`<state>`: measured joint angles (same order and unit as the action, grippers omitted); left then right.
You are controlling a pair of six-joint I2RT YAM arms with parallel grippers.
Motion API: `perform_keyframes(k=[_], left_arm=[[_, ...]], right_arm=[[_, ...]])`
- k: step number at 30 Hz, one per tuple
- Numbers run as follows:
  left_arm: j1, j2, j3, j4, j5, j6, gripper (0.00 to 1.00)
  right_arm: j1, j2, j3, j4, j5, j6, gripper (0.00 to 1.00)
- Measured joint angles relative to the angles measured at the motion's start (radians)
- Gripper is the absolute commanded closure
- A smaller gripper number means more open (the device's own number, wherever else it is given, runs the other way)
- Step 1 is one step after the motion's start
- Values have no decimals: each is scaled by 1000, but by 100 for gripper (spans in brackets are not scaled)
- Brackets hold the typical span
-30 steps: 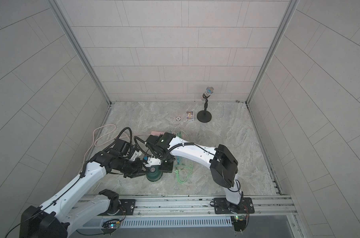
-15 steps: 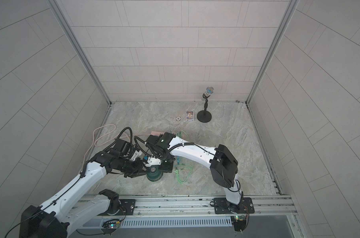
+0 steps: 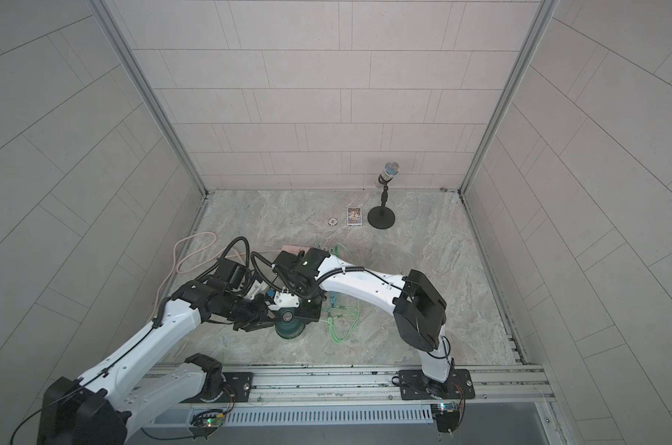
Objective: Charge the cordless meat grinders
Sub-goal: Insert the charging cable into the cordless meat grinder, then reset both arms
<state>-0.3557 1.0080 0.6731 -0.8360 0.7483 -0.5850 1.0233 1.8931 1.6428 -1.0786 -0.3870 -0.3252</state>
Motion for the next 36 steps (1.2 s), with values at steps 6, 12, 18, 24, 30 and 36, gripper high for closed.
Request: perform_keyframes(k=[6, 12, 18, 24, 30, 36], left_arm=[[0, 16, 24, -24, -23, 20, 58], [30, 11, 93, -66, -29, 41, 51], [147, -29, 164, -99, -55, 66, 33], [273, 9, 249, -109, -207, 129, 18], [438, 118, 277, -11, -312, 163, 17], [507, 167, 189, 197, -414, 166, 16]], right_arm=[[-2, -55, -42, 72, -45, 2, 61], [-54, -141, -73, 109, -78, 20, 44], [-226, -333, -216, 218, -37, 98, 28], [-442, -508, -386, 394, 101, 206, 17], [-645, -611, -552, 557, 247, 307, 12], [-798, -648, -695, 696, 335, 379, 1]])
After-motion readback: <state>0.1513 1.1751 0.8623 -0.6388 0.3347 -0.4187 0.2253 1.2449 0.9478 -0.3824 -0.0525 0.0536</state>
